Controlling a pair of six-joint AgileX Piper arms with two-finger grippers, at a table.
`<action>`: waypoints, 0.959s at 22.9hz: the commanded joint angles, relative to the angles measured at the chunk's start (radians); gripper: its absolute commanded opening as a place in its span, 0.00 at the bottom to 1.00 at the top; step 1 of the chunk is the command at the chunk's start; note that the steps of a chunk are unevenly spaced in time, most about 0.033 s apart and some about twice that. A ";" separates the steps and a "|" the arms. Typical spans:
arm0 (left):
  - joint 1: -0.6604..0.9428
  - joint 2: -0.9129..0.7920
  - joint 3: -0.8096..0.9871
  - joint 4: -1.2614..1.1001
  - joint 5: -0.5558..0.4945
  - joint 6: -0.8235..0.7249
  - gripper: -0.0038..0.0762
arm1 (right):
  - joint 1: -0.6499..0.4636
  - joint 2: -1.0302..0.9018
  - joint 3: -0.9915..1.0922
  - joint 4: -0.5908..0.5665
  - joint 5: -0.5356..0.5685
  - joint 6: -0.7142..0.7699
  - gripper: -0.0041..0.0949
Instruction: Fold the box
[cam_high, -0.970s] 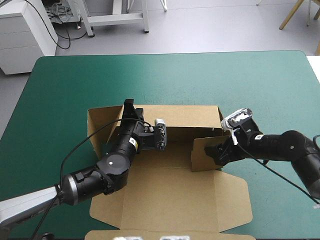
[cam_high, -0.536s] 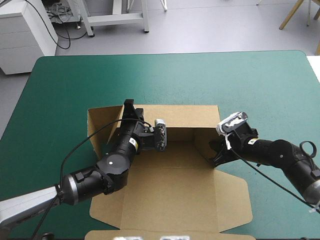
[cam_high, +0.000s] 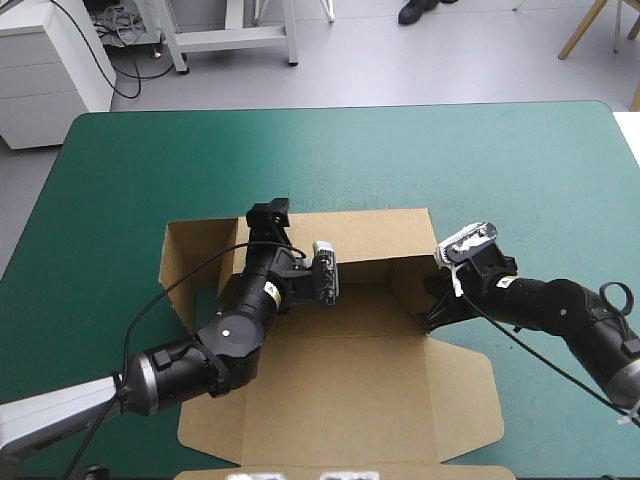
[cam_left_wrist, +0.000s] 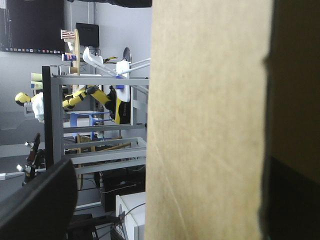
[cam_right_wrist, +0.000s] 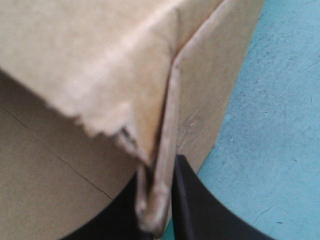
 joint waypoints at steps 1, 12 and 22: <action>-0.058 -0.038 -0.020 0.035 0.028 -0.022 0.88 | 0.006 -0.014 -0.025 0.051 0.014 0.015 0.02; -0.414 -0.112 -0.021 0.017 0.281 -0.002 0.88 | 0.006 -0.014 -0.025 0.047 -0.018 0.026 0.02; -0.298 -0.143 -0.570 -0.909 0.434 0.505 0.87 | 0.006 -0.014 -0.025 0.047 -0.024 0.026 0.02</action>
